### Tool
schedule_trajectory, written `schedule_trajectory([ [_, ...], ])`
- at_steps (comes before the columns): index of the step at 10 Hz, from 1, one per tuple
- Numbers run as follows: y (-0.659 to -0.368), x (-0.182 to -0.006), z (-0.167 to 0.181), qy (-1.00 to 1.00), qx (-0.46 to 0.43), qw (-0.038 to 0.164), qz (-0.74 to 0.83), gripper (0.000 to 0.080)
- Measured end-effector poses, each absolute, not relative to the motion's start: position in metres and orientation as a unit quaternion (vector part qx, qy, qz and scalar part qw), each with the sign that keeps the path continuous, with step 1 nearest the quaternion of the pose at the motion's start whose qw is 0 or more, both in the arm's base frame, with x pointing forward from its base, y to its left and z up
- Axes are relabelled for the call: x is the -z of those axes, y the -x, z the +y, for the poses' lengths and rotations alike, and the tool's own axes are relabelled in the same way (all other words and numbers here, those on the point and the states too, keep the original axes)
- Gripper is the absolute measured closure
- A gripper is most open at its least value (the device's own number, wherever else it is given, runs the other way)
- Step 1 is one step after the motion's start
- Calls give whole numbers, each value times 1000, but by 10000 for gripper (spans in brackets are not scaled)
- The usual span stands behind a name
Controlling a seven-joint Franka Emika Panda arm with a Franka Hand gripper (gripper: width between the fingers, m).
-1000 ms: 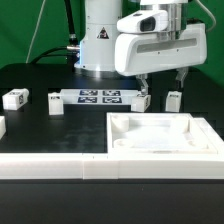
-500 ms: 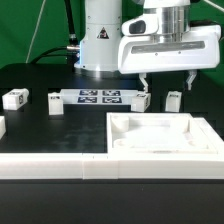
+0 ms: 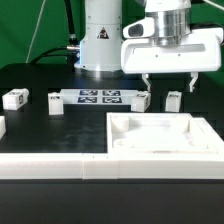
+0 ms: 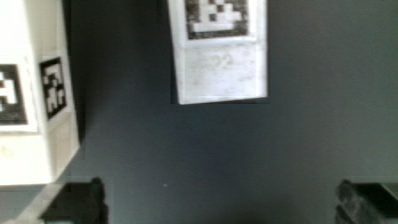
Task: Assemble one leg
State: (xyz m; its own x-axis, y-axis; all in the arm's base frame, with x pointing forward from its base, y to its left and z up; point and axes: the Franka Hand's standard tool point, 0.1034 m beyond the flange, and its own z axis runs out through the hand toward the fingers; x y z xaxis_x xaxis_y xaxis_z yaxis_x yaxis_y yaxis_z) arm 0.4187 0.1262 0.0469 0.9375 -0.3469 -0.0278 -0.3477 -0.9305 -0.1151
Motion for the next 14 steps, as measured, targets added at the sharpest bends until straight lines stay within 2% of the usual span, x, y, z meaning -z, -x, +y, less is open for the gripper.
schedule_trajectory([
  [3, -411, -42, 122, 985, -43, 59, 157, 150],
  [8, -390, -47, 136, 954, -260, 72, 127, 150],
  [14, -380, -27, 145, 866, -481, 86, 108, 150],
])
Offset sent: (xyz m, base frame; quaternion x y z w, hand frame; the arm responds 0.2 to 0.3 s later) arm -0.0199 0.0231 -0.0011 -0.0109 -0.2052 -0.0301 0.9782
